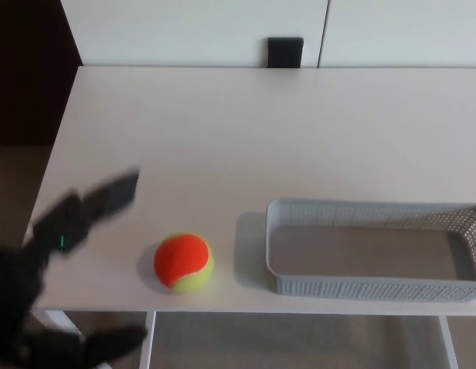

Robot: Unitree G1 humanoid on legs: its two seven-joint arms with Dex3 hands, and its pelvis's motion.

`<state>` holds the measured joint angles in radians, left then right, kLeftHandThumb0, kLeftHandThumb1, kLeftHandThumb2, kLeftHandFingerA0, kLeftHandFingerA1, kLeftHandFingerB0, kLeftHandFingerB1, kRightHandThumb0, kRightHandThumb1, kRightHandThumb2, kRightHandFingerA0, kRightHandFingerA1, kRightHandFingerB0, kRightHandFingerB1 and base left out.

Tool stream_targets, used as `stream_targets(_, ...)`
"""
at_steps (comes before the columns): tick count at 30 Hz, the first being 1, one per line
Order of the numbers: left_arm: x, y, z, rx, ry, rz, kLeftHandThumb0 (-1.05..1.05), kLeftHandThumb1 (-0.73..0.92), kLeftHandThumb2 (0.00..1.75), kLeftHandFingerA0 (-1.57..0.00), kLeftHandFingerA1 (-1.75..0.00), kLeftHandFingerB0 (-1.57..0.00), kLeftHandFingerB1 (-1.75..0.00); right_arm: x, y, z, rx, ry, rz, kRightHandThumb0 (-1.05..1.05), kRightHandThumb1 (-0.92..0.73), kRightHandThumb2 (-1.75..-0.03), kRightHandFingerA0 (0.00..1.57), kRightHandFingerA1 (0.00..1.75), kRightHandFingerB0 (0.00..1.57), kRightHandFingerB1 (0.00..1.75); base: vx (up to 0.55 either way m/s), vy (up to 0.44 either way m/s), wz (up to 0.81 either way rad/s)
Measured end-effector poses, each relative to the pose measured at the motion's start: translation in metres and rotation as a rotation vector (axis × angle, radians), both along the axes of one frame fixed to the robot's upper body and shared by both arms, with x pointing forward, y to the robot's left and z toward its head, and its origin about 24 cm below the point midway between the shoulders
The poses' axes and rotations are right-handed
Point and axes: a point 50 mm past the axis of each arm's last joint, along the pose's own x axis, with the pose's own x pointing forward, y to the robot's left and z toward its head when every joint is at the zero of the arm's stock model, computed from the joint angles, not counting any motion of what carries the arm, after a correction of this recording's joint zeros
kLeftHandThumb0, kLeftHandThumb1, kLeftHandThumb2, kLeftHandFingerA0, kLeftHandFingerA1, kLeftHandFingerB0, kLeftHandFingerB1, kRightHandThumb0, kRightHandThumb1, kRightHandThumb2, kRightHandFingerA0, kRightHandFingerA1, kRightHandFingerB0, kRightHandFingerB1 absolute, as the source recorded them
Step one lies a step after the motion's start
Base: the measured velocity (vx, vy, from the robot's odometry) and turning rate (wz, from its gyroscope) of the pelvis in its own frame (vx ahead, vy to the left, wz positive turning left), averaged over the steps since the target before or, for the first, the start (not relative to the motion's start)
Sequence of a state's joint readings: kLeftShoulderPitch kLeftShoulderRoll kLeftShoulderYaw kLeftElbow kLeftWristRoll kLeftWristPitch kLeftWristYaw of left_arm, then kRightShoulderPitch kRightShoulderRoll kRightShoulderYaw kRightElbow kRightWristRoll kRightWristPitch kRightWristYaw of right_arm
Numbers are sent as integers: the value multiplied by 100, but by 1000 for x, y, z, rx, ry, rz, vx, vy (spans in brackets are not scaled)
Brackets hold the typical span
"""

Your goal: The robot walk towards a table in front and uses its left hand to pickup a tennis ball on the left side and put it in a container on the right hand side

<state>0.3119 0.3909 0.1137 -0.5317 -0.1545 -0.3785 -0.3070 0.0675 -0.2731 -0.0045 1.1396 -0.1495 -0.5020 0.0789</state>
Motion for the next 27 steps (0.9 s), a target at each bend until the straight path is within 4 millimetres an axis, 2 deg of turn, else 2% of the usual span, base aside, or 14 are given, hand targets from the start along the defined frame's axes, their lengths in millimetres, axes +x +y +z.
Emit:
stream_targets(3,19,-3,12,42,-73,13,-75,45,80,-11,-23,-10,-10,8,0,2,0,-12,2,-20,-64,-58,57,65,40,46,0,0,0)
stream_targets(5,27,-4,14,62,-85,29,-76,45,78,-13,-17,-12,-5,11,0,3,1,-17,4,-21,-64,-58,57,64,39,45,0,0,0)
stream_targets(7,35,-4,12,81,-78,49,-72,44,78,-12,-16,-13,-10,13,1,3,1,-20,5,-21,-64,-58,56,65,39,45,0,0,0)
stream_targets(8,40,-4,9,93,-66,60,-69,42,79,-10,-15,-12,-15,15,1,4,2,-21,6,-21,-64,-58,56,64,39,45,0,0,0)
stream_targets(9,43,-3,7,99,-60,65,-59,35,81,0,-23,-5,-27,15,1,4,2,-22,7,-21,-63,-58,57,65,40,46,0,0,0)
stream_targets(10,47,-3,3,114,-45,78,-59,35,81,0,-23,-5,-27,17,1,4,3,-23,8,-21,-63,-58,57,65,40,46,0,0,0)
stream_targets(13,57,-2,-6,157,-6,107,-63,35,82,0,-15,0,-24,21,1,5,5,-26,12,-21,-64,-58,57,65,40,46,0,0,0)
stream_targets(17,64,-1,-23,224,62,134,-64,33,81,0,-15,0,-21,22,2,5,5,-24,15,-21,-63,-58,57,64,41,46,0,0,0)
stream_targets(18,65,-1,-25,237,73,139,-70,39,82,0,-3,-1,-11,22,2,5,5,-22,15,-20,-62,-58,57,65,41,46,0,0,0)
stream_targets(19,66,-1,-30,255,90,145,-70,40,82,0,-1,-1,-9,22,2,4,5,-20,14,-22,-62,-58,57,64,41,45,0,0,0)
stream_targets(23,70,1,-48,334,164,166,-70,40,83,0,0,0,-6,22,2,4,6,-10,14,-24,-63,-58,57,64,40,45,0,0,0)
stream_targets(27,71,0,-58,395,198,171,-72,40,85,0,0,0,-8,23,2,4,8,-4,16,-24,-63,-58,56,63,41,46,0,0,0)
